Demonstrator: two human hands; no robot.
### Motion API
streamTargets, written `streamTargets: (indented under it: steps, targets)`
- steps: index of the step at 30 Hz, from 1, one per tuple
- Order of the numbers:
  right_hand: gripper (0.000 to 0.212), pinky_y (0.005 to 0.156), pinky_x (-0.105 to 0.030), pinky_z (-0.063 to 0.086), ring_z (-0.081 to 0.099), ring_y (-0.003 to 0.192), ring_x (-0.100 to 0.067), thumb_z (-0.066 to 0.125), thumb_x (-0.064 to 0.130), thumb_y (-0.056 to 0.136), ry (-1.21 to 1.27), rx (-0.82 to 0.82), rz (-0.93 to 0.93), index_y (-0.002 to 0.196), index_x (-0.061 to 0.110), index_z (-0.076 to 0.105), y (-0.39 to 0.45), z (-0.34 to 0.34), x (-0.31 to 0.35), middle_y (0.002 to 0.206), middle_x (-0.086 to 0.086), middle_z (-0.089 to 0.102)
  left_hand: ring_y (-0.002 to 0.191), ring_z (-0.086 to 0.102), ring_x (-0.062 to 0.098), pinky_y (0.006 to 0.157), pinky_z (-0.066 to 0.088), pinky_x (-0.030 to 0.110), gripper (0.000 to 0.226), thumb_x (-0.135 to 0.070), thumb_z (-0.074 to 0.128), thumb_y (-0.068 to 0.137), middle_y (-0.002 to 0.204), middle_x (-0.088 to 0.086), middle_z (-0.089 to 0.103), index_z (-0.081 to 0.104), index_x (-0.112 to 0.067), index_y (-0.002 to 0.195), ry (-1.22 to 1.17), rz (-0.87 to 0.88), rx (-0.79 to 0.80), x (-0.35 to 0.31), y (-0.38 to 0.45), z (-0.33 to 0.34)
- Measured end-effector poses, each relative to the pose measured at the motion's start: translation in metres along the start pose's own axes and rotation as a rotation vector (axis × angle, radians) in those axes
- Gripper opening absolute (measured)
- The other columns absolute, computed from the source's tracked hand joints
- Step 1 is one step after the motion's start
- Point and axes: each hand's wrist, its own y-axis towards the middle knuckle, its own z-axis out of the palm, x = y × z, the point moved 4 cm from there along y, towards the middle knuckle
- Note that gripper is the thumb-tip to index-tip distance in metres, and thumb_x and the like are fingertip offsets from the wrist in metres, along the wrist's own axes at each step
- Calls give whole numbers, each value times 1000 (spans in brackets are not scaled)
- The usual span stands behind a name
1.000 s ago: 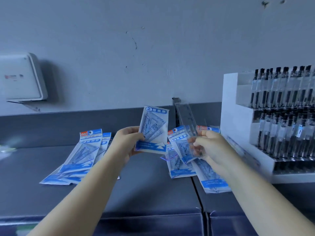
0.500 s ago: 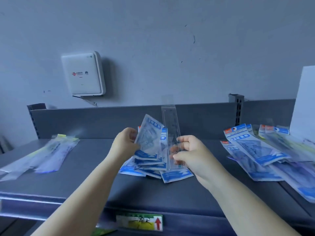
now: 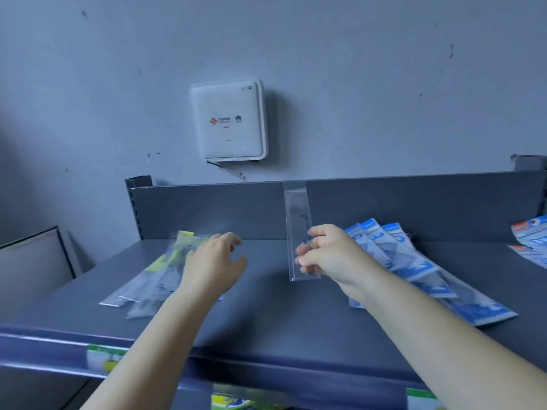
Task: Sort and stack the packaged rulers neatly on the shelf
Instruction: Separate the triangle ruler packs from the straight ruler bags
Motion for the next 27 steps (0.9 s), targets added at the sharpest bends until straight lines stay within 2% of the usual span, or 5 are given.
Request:
streamTargets:
  steps: [8,12,15,20,27]
  targets:
    - [53,71,-34,47,45,75,-24,53,-18,80,-118,92,39,128,-16,31,42,123,4,83,-14,48,111,54,19,93,36,32,32,-28,52,90,121,-5,58,54,-25,122,92,-95,-19,105,4,-36]
    - [67,93,-38,51,56,83,-21,64,7,85,-268,146,33,141,1,28,58,156,6,105,-8,55,111,53,19,94,35,33,30,-28,47,92,120,-6,58,54,-25,122,84,-116,-24,131,9,-42]
    - [55,83,-34,48,52,89,-19,64,14,85,-504,144,9,135,9,42,65,158,1,123,-7,51,112,53,20,95,35,33,31,-28,47,93,121,-5,57,53,-24,123,96,-93,13,136,13,-38]
    - [6,76,-31,45,52,95,-18,53,17,86,-1012,31,-260,92,19,52,55,133,19,97,6,53,111,54,23,91,41,32,32,-28,48,91,121,-2,59,53,-24,123,139,1,35,108,18,-30]
    - [19,69,-30,33,50,101,-22,47,24,91,-1428,-154,-451,106,15,53,14,65,24,106,1,54,110,55,21,81,38,28,33,-29,47,90,119,-5,59,53,-24,122,212,202,32,22,15,-10]
